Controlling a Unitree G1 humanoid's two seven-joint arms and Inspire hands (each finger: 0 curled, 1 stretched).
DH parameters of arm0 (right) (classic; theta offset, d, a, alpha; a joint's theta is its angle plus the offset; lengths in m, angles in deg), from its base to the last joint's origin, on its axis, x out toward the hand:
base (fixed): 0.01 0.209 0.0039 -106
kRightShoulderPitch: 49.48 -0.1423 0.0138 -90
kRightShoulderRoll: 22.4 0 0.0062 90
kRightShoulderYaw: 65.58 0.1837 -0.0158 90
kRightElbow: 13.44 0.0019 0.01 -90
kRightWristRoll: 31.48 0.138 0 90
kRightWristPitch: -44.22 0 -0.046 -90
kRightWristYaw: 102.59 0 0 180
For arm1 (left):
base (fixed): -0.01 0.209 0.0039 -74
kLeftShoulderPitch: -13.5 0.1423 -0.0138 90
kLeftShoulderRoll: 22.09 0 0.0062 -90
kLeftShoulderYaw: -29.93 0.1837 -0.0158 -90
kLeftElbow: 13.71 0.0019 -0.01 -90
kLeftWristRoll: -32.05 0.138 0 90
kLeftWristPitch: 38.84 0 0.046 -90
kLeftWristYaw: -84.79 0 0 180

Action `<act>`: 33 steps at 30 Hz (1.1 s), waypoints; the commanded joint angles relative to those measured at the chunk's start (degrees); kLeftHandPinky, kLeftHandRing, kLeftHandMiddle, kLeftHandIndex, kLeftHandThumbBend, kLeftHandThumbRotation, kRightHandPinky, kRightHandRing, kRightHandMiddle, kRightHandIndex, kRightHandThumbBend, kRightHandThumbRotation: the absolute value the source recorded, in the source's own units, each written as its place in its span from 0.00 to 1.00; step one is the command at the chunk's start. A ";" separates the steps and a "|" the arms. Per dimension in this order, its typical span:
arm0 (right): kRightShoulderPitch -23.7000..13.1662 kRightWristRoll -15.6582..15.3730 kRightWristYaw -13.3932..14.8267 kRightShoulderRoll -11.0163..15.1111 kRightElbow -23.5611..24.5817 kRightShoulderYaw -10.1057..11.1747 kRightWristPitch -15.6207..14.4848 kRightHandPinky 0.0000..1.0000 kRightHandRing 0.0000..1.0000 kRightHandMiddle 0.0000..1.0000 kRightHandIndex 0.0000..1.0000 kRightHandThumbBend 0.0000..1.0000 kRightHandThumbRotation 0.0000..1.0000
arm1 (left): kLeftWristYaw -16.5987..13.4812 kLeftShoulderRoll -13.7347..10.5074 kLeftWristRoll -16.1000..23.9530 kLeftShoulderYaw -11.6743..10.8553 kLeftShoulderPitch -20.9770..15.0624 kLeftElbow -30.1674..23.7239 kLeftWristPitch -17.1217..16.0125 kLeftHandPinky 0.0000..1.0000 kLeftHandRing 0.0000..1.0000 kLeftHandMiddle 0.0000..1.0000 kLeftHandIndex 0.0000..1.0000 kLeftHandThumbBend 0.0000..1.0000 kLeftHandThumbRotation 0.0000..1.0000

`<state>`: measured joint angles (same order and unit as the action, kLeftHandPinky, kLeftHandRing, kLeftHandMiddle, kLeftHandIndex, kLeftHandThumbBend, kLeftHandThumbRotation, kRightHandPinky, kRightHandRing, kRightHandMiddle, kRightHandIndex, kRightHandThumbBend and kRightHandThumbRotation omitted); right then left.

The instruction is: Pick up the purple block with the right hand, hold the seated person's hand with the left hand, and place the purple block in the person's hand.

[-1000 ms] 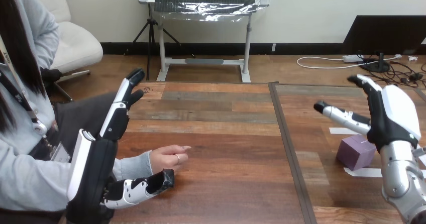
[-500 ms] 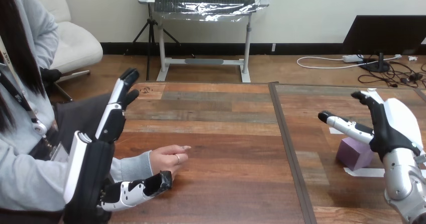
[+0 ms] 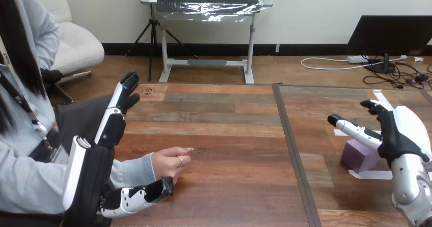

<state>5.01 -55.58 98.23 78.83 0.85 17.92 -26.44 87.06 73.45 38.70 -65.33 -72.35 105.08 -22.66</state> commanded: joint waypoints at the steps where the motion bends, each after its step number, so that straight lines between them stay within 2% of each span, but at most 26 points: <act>1: -3.01 1.29 -0.46 0.71 0.06 0.94 -0.52 0.73 0.85 0.86 0.85 1.00 0.81 | 0.14 -0.66 -1.11 0.55 -1.86 -2.63 -1.35 0.91 0.96 0.98 0.95 1.00 0.72; 8: -2.67 1.40 -1.06 0.73 -0.26 0.55 -2.39 0.72 0.84 0.86 0.86 1.00 0.83 | 0.44 -0.74 -1.60 0.87 -1.57 -3.08 -1.10 0.91 0.96 0.98 0.95 1.00 0.72; 14: -2.16 1.75 -1.59 0.66 -0.38 0.74 -2.62 0.70 0.81 0.84 0.86 0.99 0.82 | 0.28 -0.38 -1.03 0.32 -1.25 -3.75 -0.79 0.90 0.95 0.98 0.96 1.00 0.73; 33: -0.70 1.77 -2.94 0.14 -0.77 0.20 -4.11 0.73 0.83 0.83 0.87 0.94 0.77 | 1.31 -1.14 -2.91 0.91 -0.66 -3.93 -1.42 0.89 0.95 0.97 0.95 1.00 0.71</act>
<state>5.82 -54.17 95.19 78.81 -0.29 17.96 -30.37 87.90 73.42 36.80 -65.17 -71.80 103.49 -23.07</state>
